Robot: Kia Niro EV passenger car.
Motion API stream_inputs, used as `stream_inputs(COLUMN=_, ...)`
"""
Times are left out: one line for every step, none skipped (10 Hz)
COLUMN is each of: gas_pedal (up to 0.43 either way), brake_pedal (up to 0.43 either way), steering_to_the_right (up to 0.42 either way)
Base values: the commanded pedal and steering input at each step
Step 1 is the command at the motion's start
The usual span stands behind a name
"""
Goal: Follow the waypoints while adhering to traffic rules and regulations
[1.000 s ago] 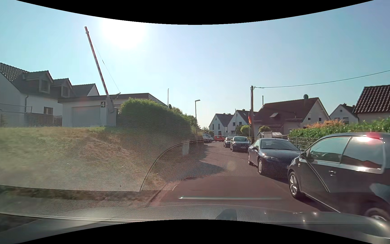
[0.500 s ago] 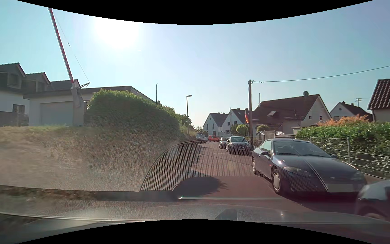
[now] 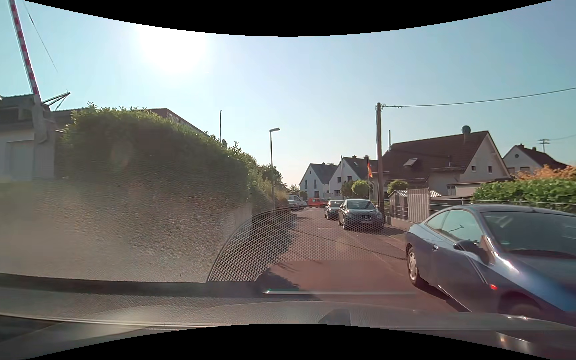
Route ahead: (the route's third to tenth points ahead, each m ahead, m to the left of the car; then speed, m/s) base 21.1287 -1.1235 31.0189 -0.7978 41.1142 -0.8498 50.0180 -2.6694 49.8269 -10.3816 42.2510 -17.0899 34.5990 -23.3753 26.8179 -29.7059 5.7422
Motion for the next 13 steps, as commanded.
stream_inputs(gas_pedal=0.039, brake_pedal=0.0, steering_to_the_right=-0.005)
stream_inputs(gas_pedal=0.028, brake_pedal=0.0, steering_to_the_right=-0.005)
stream_inputs(gas_pedal=0.02, brake_pedal=0.0, steering_to_the_right=-0.005)
stream_inputs(gas_pedal=0.02, brake_pedal=0.0, steering_to_the_right=-0.005)
stream_inputs(gas_pedal=0.02, brake_pedal=0.0, steering_to_the_right=-0.005)
stream_inputs(gas_pedal=0.02, brake_pedal=0.0, steering_to_the_right=-0.005)
stream_inputs(gas_pedal=0.02, brake_pedal=0.0, steering_to_the_right=-0.005)
stream_inputs(gas_pedal=0.02, brake_pedal=0.0, steering_to_the_right=-0.005)
stream_inputs(gas_pedal=0.02, brake_pedal=0.0, steering_to_the_right=-0.005)
stream_inputs(gas_pedal=0.02, brake_pedal=0.0, steering_to_the_right=-0.006)
stream_inputs(gas_pedal=0.02, brake_pedal=0.0, steering_to_the_right=-0.01)
stream_inputs(gas_pedal=0.02, brake_pedal=0.0, steering_to_the_right=-0.017)
stream_inputs(gas_pedal=0.02, brake_pedal=0.0, steering_to_the_right=-0.023)
